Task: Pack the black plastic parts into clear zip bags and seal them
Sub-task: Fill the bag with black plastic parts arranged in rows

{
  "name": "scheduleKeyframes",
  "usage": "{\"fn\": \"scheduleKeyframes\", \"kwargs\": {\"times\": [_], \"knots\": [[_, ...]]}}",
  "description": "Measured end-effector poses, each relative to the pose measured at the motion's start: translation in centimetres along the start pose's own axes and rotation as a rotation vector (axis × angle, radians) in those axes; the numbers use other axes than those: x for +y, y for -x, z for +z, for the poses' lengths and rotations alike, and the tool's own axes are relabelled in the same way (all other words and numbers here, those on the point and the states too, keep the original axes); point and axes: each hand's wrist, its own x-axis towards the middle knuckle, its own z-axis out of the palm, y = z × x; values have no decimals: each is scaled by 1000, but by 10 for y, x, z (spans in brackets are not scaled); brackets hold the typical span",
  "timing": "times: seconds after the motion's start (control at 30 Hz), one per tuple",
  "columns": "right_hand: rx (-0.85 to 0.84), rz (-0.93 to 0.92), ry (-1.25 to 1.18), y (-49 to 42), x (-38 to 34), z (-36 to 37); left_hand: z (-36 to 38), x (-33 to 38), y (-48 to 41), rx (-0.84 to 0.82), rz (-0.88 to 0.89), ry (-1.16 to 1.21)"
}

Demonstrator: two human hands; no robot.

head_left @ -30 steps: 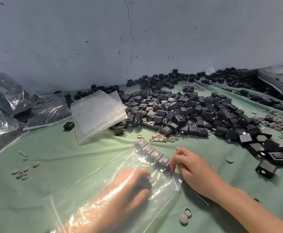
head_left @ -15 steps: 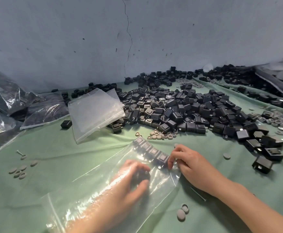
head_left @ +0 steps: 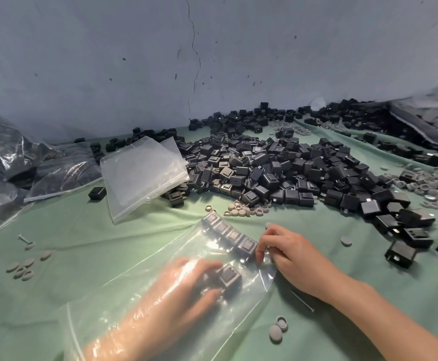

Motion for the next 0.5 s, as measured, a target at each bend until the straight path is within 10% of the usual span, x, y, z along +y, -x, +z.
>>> {"fn": "scheduleKeyframes", "kwargs": {"times": [0.27, 0.5], "knots": [[4, 36, -57, 2, -2, -3, 33, 14, -25, -131, 53, 331], [5, 34, -77, 4, 0, -1, 32, 2, -42, -92, 122, -86]]}}
